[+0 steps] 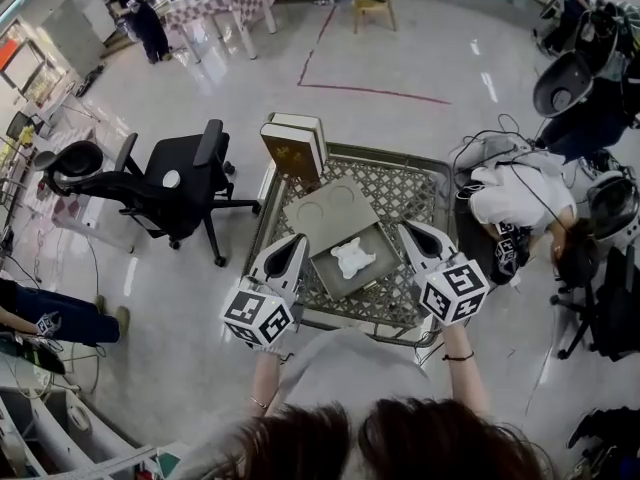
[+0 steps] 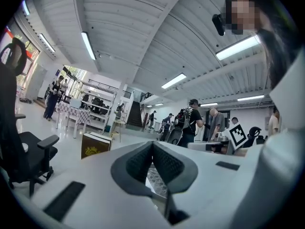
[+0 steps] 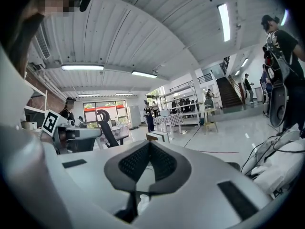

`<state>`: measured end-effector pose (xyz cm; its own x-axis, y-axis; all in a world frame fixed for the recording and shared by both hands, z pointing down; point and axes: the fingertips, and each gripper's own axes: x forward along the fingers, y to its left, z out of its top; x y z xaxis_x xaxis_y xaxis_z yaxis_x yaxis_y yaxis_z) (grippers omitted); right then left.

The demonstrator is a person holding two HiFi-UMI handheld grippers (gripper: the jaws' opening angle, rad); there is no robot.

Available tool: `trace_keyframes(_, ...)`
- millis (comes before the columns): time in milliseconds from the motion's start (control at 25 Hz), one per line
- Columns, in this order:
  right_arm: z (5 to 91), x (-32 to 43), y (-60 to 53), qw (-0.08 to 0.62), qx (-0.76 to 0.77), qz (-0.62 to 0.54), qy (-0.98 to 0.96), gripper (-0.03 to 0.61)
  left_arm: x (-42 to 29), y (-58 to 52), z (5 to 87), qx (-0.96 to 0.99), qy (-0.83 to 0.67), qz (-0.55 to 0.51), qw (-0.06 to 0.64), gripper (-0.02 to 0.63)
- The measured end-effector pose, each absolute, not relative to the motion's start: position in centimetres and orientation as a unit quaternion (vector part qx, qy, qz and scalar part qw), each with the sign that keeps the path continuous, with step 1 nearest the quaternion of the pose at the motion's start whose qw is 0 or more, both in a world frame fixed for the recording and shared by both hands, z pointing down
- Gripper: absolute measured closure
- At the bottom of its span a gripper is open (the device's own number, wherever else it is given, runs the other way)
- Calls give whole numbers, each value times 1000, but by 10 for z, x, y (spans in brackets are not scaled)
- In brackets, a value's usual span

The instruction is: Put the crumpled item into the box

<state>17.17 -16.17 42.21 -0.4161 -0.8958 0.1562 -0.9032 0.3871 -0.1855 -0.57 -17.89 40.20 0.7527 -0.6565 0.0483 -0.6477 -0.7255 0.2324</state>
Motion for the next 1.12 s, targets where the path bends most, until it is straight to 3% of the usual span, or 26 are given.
trace_keyframes(320, 393, 191, -161, -28, 559, 101, -822, 557, -9, -181, 380, 928, -363, -25, 82, 595)
trace_keyframes(1120, 383, 204, -154, -18, 583, 64, -810, 557, -25, -185, 366, 923, -379, -32, 56, 596)
